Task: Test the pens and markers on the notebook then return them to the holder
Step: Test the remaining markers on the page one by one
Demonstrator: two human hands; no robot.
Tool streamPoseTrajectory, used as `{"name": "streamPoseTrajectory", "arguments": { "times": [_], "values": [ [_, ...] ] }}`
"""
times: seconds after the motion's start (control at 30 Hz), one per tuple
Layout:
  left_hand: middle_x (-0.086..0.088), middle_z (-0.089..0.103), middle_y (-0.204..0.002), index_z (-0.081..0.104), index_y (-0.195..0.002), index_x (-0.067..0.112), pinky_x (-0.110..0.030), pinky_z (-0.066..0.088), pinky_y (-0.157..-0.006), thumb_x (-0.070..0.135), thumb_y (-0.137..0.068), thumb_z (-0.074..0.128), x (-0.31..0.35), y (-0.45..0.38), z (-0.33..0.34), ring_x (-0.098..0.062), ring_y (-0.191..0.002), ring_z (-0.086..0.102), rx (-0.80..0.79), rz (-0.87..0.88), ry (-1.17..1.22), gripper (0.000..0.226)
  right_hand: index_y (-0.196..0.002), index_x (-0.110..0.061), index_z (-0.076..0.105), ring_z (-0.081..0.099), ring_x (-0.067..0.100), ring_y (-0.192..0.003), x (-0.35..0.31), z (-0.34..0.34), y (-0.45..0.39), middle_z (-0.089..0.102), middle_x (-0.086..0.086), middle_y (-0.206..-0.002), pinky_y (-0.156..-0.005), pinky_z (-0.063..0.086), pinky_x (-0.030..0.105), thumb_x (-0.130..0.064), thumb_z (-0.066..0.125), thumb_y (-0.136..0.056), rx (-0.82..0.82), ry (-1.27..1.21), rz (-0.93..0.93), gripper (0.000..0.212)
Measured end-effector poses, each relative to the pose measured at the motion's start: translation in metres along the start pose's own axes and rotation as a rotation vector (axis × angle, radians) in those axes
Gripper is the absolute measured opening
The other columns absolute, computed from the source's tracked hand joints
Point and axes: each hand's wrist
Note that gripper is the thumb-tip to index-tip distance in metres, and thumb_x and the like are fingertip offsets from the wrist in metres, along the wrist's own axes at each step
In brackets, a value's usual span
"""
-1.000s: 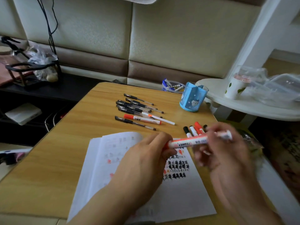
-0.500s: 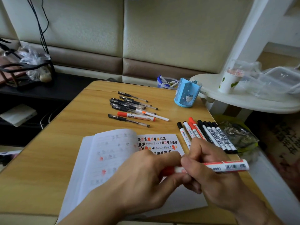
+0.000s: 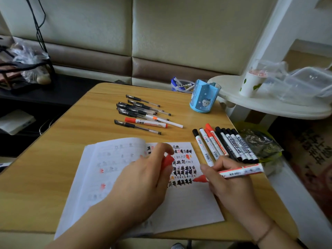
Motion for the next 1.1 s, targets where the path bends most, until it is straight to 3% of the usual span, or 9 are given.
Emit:
{"name": "streamPoseTrajectory", "arguments": {
  "times": [0.13,0.2,0.3,0.4,0.6,0.73,0.9,1.0,1.1],
  "values": [
    [0.013,0.066,-0.106,0.036,-0.117,0.042,-0.023,0.042,-0.065,0.037,-0.091,0.057,-0.003,-0.005,0.002,-0.007,-0.062,0.049,-0.008,-0.077,-0.053,0.034,-0.054,-0.005,0.048,0.048,0.017,-0.050,0.003,0.003,-0.002,0.051,0.009,-0.051,-0.048,0.039,0.023,-0.024,0.068,-0.076,0.099,0.098,-0.061,0.035],
    [0.014,0.066,-0.108,0.039,-0.112,0.043,-0.014,0.036,-0.060,0.036,-0.089,0.062,-0.003,-0.006,0.002,-0.003,-0.060,0.049,-0.011,-0.115,-0.050,0.033,-0.054,-0.005,0.048,0.048,0.017,-0.050,0.004,0.004,-0.001,0.051,0.008,-0.051,-0.048,0.040,0.025,-0.021,0.071,-0.078,0.085,0.098,-0.058,0.036],
    [0.014,0.067,-0.107,0.037,-0.101,0.045,-0.007,0.031,-0.058,0.035,-0.087,0.064,-0.004,-0.007,0.003,-0.001,-0.058,0.049,-0.023,-0.118,-0.065,0.032,-0.053,-0.004,0.047,0.047,0.005,-0.045,0.006,0.006,-0.003,0.048,-0.001,-0.046,-0.047,0.036,0.014,-0.005,0.074,-0.081,0.065,0.076,-0.026,0.039],
    [0.015,0.068,-0.106,0.036,-0.098,0.046,-0.008,0.032,-0.057,0.037,-0.087,0.064,-0.005,-0.008,0.004,-0.001,-0.058,0.050,-0.032,-0.110,-0.090,0.032,-0.052,-0.001,0.045,0.046,0.003,-0.045,0.006,0.005,-0.004,0.047,0.000,-0.045,-0.047,0.036,0.013,0.004,0.071,-0.078,0.066,0.070,-0.012,0.037],
    [0.014,0.067,-0.095,0.043,-0.103,0.042,-0.019,0.035,-0.055,0.040,-0.088,0.060,-0.006,-0.006,0.003,-0.004,-0.058,0.050,-0.043,-0.096,-0.091,0.022,-0.054,-0.003,0.043,0.042,0.018,-0.050,0.008,0.004,-0.005,0.045,0.014,-0.050,-0.047,0.035,0.026,-0.017,0.066,-0.072,0.091,0.089,-0.002,0.033],
    [0.015,0.065,-0.092,0.047,-0.103,0.041,-0.021,0.034,-0.054,0.042,-0.089,0.057,-0.006,-0.006,0.002,-0.005,-0.057,0.048,-0.047,-0.081,-0.105,0.017,-0.054,-0.004,0.047,0.047,0.014,-0.050,0.008,0.004,-0.005,0.049,0.010,-0.050,-0.048,0.038,0.020,-0.011,0.074,-0.079,0.054,0.090,-0.003,0.038],
    [0.020,0.057,-0.083,0.051,-0.105,0.039,-0.024,0.037,-0.057,0.040,-0.090,0.055,-0.007,-0.006,0.003,-0.002,-0.060,0.046,-0.028,-0.048,-0.124,0.016,-0.054,-0.008,0.044,0.044,0.019,-0.052,0.011,0.003,-0.006,0.046,0.012,-0.051,-0.048,0.036,0.026,-0.018,0.072,-0.077,0.045,0.038,0.070,0.037],
    [0.019,0.063,-0.094,0.052,-0.111,0.039,-0.023,0.040,-0.062,0.039,-0.088,0.061,-0.008,-0.007,0.004,-0.003,-0.061,0.047,-0.026,-0.073,-0.114,0.024,-0.055,-0.006,0.044,0.042,0.018,-0.053,0.009,0.001,-0.007,0.044,0.008,-0.050,-0.048,0.036,0.025,-0.007,0.072,-0.079,0.048,0.088,0.094,0.037],
    [0.023,0.063,-0.083,0.058,-0.112,0.037,-0.023,0.043,-0.066,0.036,-0.085,0.067,-0.009,-0.007,0.005,-0.004,-0.061,0.048,-0.005,-0.088,-0.083,0.028,-0.058,-0.008,0.052,0.046,0.014,-0.053,-0.003,0.002,-0.004,0.050,0.005,-0.052,-0.049,0.037,0.025,-0.021,0.080,-0.076,0.048,-0.031,0.130,0.035]
  ]
}}
Point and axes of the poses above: each hand's wrist, its own y-axis away from the middle knuckle, its own z-axis out of the palm, x = y × z
